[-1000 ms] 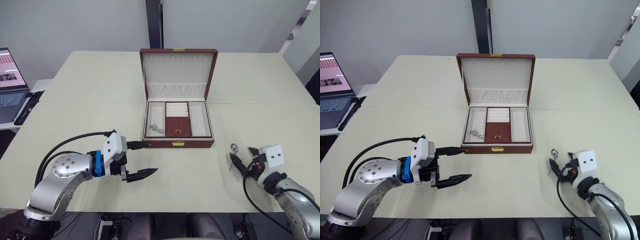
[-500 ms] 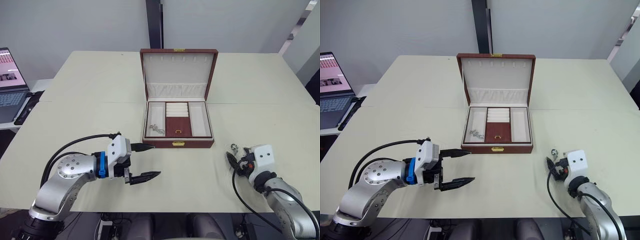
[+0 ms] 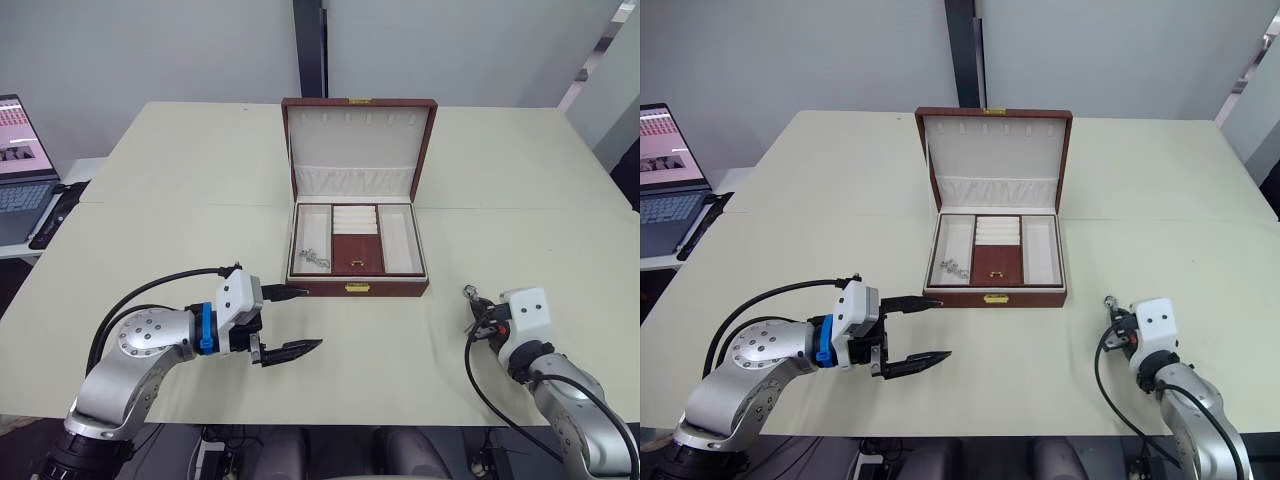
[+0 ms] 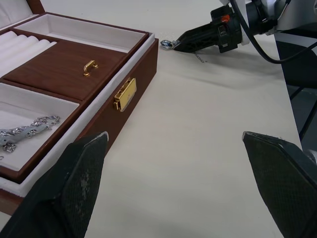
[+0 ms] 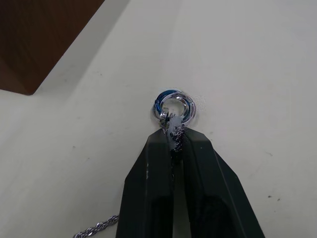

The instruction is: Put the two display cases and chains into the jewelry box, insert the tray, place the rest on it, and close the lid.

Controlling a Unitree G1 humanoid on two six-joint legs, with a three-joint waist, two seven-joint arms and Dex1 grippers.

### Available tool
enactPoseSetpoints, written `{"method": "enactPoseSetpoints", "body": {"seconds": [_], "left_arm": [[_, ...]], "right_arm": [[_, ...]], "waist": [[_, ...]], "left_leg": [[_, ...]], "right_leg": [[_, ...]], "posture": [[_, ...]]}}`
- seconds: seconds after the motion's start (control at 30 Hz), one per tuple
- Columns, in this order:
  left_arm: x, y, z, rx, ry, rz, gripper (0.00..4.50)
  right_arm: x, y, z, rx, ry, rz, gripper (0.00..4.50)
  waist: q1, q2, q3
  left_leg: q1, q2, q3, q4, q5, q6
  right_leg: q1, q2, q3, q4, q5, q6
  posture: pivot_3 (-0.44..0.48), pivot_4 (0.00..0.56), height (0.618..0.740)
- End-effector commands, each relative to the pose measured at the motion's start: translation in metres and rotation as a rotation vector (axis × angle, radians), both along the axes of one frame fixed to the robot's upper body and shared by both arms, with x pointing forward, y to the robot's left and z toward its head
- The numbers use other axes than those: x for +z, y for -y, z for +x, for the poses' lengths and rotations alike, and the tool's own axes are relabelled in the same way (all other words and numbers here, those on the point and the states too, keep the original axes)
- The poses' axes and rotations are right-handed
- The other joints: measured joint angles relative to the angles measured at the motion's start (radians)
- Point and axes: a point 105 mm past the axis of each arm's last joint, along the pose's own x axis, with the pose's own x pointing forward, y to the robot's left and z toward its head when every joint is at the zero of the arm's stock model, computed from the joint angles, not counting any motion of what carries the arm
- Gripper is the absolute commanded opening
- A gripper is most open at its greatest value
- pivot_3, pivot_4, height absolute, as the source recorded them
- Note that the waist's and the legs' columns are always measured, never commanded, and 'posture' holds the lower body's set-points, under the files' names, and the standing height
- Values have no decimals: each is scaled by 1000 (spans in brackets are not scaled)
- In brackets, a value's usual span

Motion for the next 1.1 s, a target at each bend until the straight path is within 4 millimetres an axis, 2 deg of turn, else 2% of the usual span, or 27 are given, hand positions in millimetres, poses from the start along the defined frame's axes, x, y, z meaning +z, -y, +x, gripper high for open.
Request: {"method": "enactPoseSetpoints", "body": {"seconds": [0.03, 0.3, 0.47, 0.67, 0.87, 1.1], "left_arm": [[8, 4, 4, -9, 47, -15, 4500], [2, -2, 5, 28, 45, -34, 4500], [2, -7, 5, 75, 53, -55, 4500], [1, -11, 0, 130, 48, -72, 4500], [-1, -14, -5, 172, 41, -80, 4500], [1, -9, -8, 202, 44, -92, 4500]], "right_arm": [[4, 4, 0, 5, 16, 18, 28], [42, -2, 6, 100, 153, 103, 24], [69, -13, 11, 183, 217, 156, 24], [97, -38, 24, 294, 256, 177, 24], [133, -70, 48, 392, 317, 218, 24], [140, -95, 58, 464, 310, 241, 24]], "waist": [[0, 0, 0], [-2, 1, 0], [-1, 1, 1], [-2, 1, 1], [-4, 2, 1], [2, 1, 1]], "left_leg": [[0, 0, 0, 0, 0, 0], [0, 0, 0, 0, 0, 0], [0, 0, 0, 0, 0, 0], [0, 1, 0, 0, 0, 0], [0, 1, 0, 0, 0, 0], [-2, -1, -1, 1, 0, 0]], "right_leg": [[0, 0, 0, 0, 0, 0], [0, 0, 0, 0, 0, 0], [0, 0, 0, 0, 0, 0], [-1, 0, 0, 0, 0, 0], [-1, 0, 1, 0, 0, 0], [-1, -1, 0, 0, 0, 0]], "posture": [[0, 150, 740], [0, 150, 740], [0, 150, 740], [0, 150, 740], [0, 150, 740], [0, 150, 740]]}}
